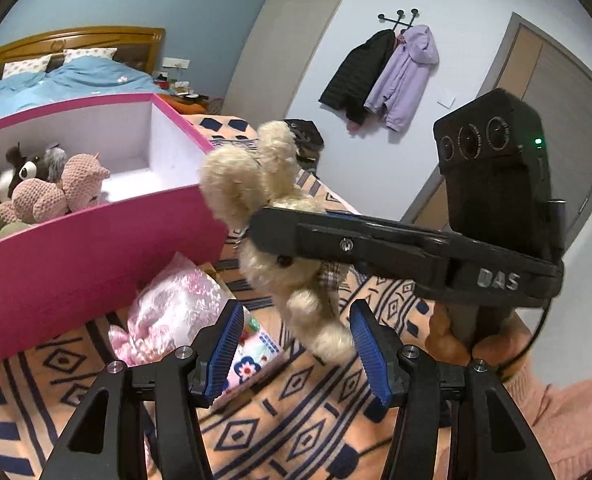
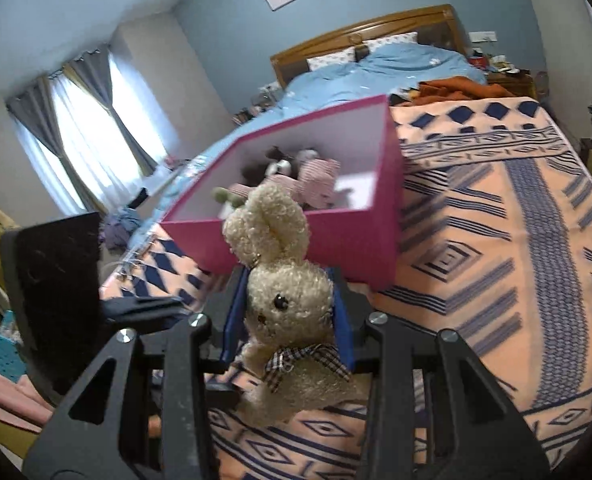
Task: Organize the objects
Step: 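Shift both grippers to the cream bunny plush and grasp it, then lift the cream bunny plush into the magenta box and open the grippers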
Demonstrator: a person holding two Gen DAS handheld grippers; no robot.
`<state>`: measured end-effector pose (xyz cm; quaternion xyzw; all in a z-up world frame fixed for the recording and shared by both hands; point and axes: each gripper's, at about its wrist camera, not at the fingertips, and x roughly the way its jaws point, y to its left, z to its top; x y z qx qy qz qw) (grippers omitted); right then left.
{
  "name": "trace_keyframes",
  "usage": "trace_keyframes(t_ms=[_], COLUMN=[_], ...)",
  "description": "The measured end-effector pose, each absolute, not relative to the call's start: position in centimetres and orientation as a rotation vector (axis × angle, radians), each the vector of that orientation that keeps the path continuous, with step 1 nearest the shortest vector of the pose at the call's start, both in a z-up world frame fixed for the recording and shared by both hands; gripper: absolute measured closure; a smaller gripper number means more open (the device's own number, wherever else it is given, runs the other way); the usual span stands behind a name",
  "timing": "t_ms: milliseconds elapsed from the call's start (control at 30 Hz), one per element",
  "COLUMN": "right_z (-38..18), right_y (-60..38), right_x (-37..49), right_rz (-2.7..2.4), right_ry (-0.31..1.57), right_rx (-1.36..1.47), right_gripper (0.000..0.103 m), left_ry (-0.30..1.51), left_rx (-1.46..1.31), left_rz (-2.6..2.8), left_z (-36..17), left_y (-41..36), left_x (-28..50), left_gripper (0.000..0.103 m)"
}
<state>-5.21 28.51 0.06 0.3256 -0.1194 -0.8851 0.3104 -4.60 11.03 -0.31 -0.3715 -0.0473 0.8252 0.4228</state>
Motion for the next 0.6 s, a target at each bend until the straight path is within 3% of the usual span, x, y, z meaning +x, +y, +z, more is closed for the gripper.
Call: trace_keyframes(t_ms=[133,233,600], right_z=[0.4,0.9,2.9], right_y=[27.5,27.1,26.8], right_x=[-5.6,-5.9,-7.9], right_rz=[-2.305,-2.291,-2.283], right_ry=[-0.330,-0.341,-0.377], right_rx=[0.846,0.831,0.770], right_gripper=[0.061,0.061,0.061], left_ry=[-0.145,-0.156,-0.141], left_rx=[-0.931,-0.921,-0.871], left_rz=[2.072,2.087,2.157], left_z=[-0.2,0.3,2.6], left_y=[10.6,10.2,9.6], left_x=[-5.3,-5.8,-7.7], left_gripper=[0.065,0.071,0.075])
